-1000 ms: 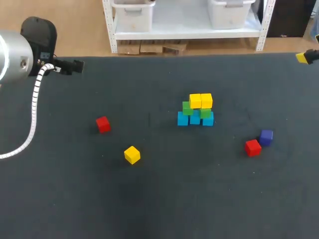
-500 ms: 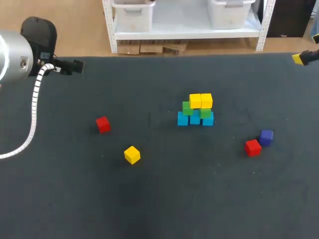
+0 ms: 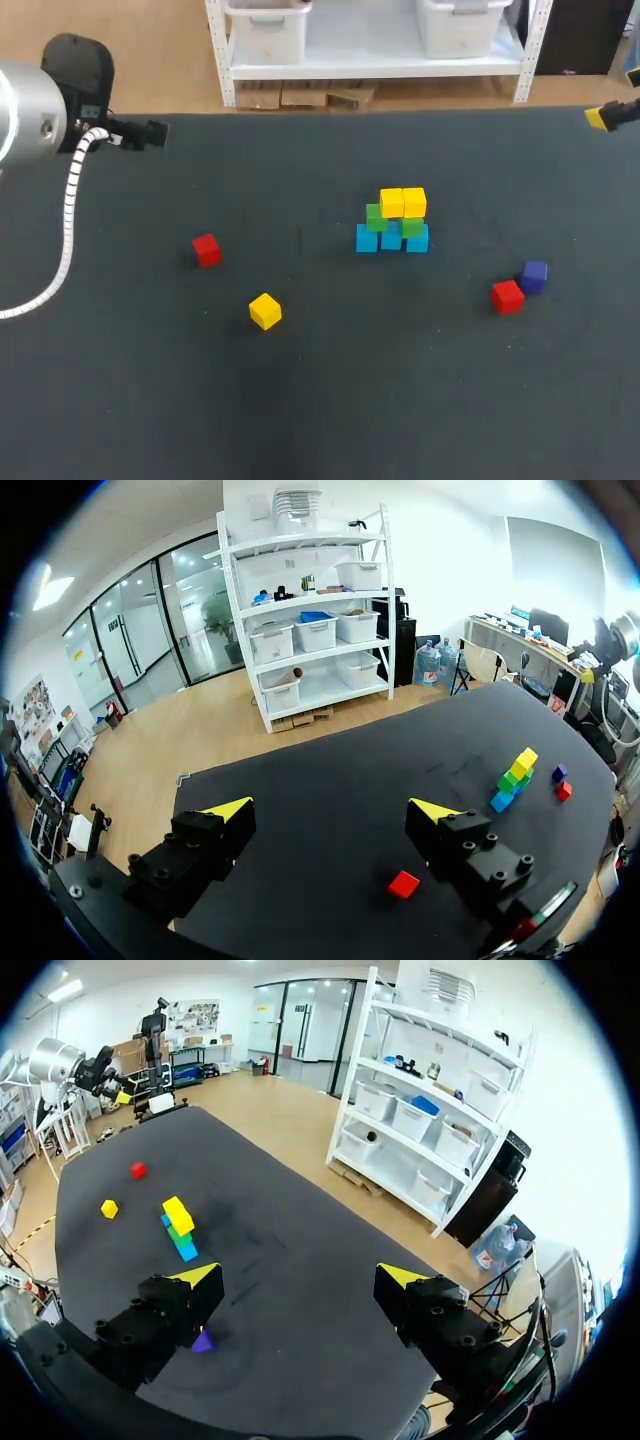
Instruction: Place the blue cubes, place green cubes on the blue cubes, place the yellow cubes on the green cubes, then place the red cubes on the yellow cubes, and place purple cube on the red cubes.
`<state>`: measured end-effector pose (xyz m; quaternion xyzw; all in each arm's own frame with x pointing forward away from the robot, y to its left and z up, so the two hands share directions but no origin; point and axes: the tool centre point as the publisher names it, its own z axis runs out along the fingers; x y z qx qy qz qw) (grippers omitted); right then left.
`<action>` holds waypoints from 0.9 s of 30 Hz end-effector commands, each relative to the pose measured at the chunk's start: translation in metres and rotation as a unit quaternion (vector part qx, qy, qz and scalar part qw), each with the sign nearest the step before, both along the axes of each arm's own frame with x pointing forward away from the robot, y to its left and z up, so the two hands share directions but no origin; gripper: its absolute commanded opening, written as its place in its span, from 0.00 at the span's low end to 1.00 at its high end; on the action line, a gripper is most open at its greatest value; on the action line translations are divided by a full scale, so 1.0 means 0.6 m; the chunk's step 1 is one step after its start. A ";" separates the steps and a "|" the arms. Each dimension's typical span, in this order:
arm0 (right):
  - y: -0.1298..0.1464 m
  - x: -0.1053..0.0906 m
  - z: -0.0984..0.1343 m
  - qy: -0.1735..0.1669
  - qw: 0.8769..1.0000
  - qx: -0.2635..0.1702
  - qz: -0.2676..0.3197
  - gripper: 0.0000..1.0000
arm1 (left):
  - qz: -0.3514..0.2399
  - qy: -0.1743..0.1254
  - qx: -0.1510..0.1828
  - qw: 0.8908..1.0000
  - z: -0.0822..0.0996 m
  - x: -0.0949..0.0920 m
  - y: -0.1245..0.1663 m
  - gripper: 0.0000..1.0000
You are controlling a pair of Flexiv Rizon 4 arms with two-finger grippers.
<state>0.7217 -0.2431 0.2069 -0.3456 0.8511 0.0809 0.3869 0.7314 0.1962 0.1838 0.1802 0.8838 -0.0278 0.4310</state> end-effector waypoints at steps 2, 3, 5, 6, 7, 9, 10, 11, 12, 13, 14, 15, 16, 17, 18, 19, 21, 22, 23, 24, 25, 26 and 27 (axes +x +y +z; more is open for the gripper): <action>0.003 -0.006 0.000 -0.014 1.000 -0.013 -0.021 1.00 | -0.011 0.006 0.033 0.999 0.012 -0.004 -0.017 1.00; 0.003 -0.006 0.000 -0.014 1.000 -0.013 -0.021 1.00 | -0.014 0.008 0.044 0.999 0.016 -0.008 -0.026 1.00; 0.003 -0.006 0.000 -0.014 1.000 -0.013 -0.021 1.00 | -0.041 0.020 0.068 0.997 0.023 -0.019 -0.046 1.00; 0.003 -0.006 0.000 -0.014 1.000 -0.013 -0.021 1.00 | -0.064 0.027 0.083 0.994 0.024 -0.027 -0.058 1.00; 0.003 -0.006 0.000 -0.014 1.000 -0.013 -0.021 1.00 | -0.075 0.031 0.090 0.993 0.025 -0.031 -0.066 1.00; 0.003 -0.006 0.000 -0.014 1.000 -0.013 -0.021 1.00 | -0.119 0.042 0.130 0.983 0.021 -0.049 -0.094 1.00; 0.003 -0.006 0.000 -0.014 1.000 -0.013 -0.021 1.00 | -0.136 0.049 0.145 0.979 0.018 -0.056 -0.105 1.00; 0.003 -0.006 0.000 -0.014 1.000 -0.013 -0.021 1.00 | -0.149 0.055 0.159 0.974 0.014 -0.063 -0.116 1.00; 0.003 -0.006 0.000 -0.014 1.000 -0.013 -0.021 1.00 | -0.157 0.060 0.171 0.971 0.008 -0.070 -0.125 1.00; 0.003 -0.006 0.000 -0.014 1.000 -0.013 -0.021 1.00 | -0.161 0.063 0.181 0.968 0.002 -0.077 -0.133 1.00; 0.003 -0.006 0.000 -0.014 1.000 -0.013 -0.021 1.00 | -0.162 0.069 0.183 0.967 -0.003 -0.084 -0.138 1.00; 0.003 -0.006 0.000 -0.014 1.000 -0.013 -0.021 1.00 | -0.164 0.079 0.180 0.967 -0.008 -0.090 -0.143 1.00; 0.003 -0.006 0.000 -0.014 1.000 -0.013 -0.021 1.00 | -0.169 0.086 0.181 0.965 -0.015 -0.097 -0.149 1.00; 0.003 -0.006 0.000 -0.014 1.000 -0.013 -0.021 1.00 | -0.168 0.094 0.180 0.965 -0.021 -0.103 -0.154 1.00; 0.003 -0.006 0.000 -0.014 1.000 -0.013 -0.021 1.00 | -0.165 0.103 0.184 0.964 -0.029 -0.110 -0.159 1.00; 0.003 -0.006 0.000 -0.014 1.000 -0.013 -0.021 1.00 | -0.168 0.111 0.190 0.961 -0.038 -0.117 -0.164 1.00; 0.003 -0.006 0.000 -0.014 1.000 -0.013 -0.021 1.00 | -0.171 0.131 0.194 0.957 -0.055 -0.128 -0.173 1.00; 0.003 -0.006 0.000 -0.014 1.000 -0.013 -0.021 1.00 | -0.171 0.141 0.200 0.955 -0.065 -0.134 -0.178 1.00; 0.003 -0.006 0.000 -0.014 1.000 -0.013 -0.021 1.00 | -0.171 0.145 0.206 0.952 -0.075 -0.140 -0.183 1.00; 0.003 -0.006 0.000 -0.014 1.000 -0.013 -0.021 1.00 | -0.168 0.154 0.204 0.952 -0.084 -0.147 -0.188 1.00; 0.003 -0.006 0.000 -0.014 1.000 -0.013 -0.021 1.00 | -0.164 0.162 0.200 0.952 -0.093 -0.152 -0.191 1.00; 0.003 -0.006 0.000 -0.014 1.000 -0.013 -0.021 1.00 | -0.159 0.173 0.200 0.951 -0.104 -0.157 -0.194 1.00; 0.003 -0.006 0.000 -0.014 1.000 -0.013 -0.021 1.00 | -0.153 0.179 0.197 0.952 -0.115 -0.160 -0.195 1.00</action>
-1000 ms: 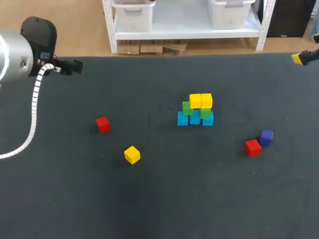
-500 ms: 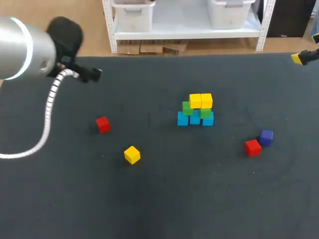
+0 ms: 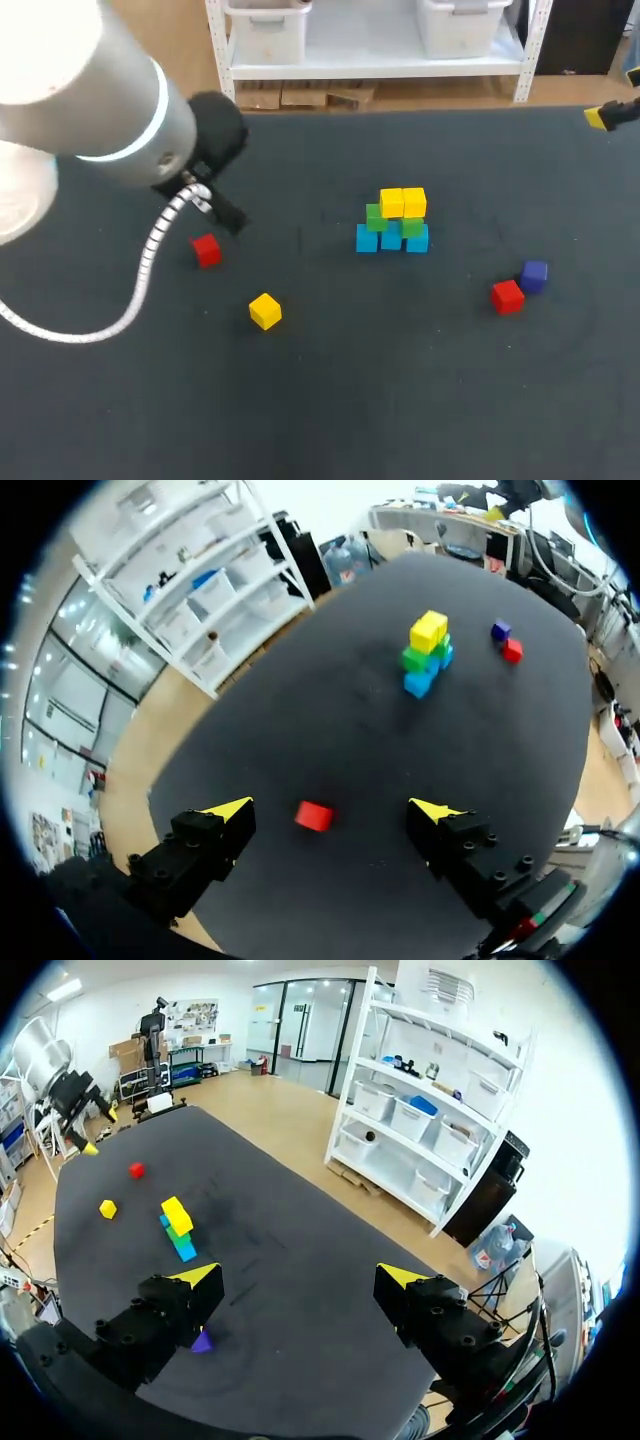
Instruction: Place the blue cubes, place green cubes on the blue cubes, place the yellow cubes on the green cubes, then place the red cubes on the yellow cubes, and place purple cube on the red cubes.
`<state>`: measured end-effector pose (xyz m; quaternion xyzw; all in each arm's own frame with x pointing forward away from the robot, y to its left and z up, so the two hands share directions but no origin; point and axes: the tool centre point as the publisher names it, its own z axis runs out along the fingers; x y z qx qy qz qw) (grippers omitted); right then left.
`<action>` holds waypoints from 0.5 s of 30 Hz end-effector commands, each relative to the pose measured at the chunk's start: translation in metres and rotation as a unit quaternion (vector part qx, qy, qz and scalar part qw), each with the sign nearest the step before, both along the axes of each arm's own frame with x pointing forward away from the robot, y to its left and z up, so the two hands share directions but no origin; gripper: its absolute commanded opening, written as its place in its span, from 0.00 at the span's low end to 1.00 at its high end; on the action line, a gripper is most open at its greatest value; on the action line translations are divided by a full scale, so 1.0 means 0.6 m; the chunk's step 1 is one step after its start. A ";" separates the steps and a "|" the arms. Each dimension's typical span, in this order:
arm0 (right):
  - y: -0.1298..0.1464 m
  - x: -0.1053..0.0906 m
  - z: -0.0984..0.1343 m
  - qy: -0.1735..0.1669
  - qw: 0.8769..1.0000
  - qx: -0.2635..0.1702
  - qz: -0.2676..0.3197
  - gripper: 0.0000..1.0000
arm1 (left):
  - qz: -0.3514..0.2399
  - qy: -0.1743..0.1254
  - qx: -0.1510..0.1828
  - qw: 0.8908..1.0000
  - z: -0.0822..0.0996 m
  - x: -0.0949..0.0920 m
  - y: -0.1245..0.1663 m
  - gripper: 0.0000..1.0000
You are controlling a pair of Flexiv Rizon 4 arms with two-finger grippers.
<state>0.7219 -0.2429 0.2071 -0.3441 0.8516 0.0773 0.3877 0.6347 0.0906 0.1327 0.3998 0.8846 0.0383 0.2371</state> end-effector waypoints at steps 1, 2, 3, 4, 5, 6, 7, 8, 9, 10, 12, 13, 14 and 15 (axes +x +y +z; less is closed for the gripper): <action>0.003 -0.007 0.000 -0.012 1.000 -0.011 -0.018 1.00 | 0.029 0.030 0.014 0.999 -0.041 -0.002 -0.020 1.00; 0.003 -0.007 0.000 -0.012 1.000 -0.011 -0.018 1.00 | 0.034 0.037 0.014 0.999 -0.051 -0.005 -0.022 1.00; 0.003 -0.007 0.000 -0.012 1.000 -0.011 -0.018 1.00 | 0.039 0.043 0.014 0.998 -0.062 -0.009 -0.024 1.00; 0.003 -0.007 0.000 -0.012 1.000 -0.011 -0.018 1.00 | 0.041 0.051 0.013 0.998 -0.071 -0.013 -0.027 1.00; 0.003 -0.007 0.000 -0.012 1.000 -0.011 -0.018 1.00 | 0.043 0.062 0.010 0.997 -0.081 -0.018 -0.029 1.00; 0.003 -0.007 0.000 -0.012 1.000 -0.011 -0.018 1.00 | 0.044 0.070 0.007 0.997 -0.089 -0.022 -0.030 1.00; 0.003 -0.007 0.000 -0.012 1.000 -0.011 -0.018 1.00 | 0.047 0.077 0.003 0.996 -0.097 -0.026 -0.031 1.00; 0.003 -0.007 0.000 -0.012 1.000 -0.011 -0.018 1.00 | 0.044 0.084 0.000 0.995 -0.104 -0.029 -0.033 1.00; 0.003 -0.007 0.000 -0.012 1.000 -0.011 -0.018 1.00 | 0.044 0.093 -0.009 0.995 -0.109 -0.033 -0.035 1.00; 0.003 -0.007 0.000 -0.012 1.000 -0.011 -0.018 1.00 | 0.042 0.098 -0.012 0.994 -0.112 -0.036 -0.037 1.00; 0.003 -0.007 0.000 -0.012 1.000 -0.011 -0.018 1.00 | 0.042 0.108 -0.018 0.993 -0.117 -0.040 -0.041 1.00; 0.003 -0.007 0.000 -0.012 1.000 -0.011 -0.018 1.00 | 0.041 0.113 -0.018 0.993 -0.119 -0.042 -0.043 1.00; 0.003 -0.007 0.000 -0.012 1.000 -0.011 -0.018 1.00 | 0.040 0.120 -0.017 0.992 -0.121 -0.045 -0.044 1.00; 0.003 -0.007 0.000 -0.012 1.000 -0.011 -0.018 1.00 | 0.043 0.129 -0.019 0.991 -0.122 -0.047 -0.045 1.00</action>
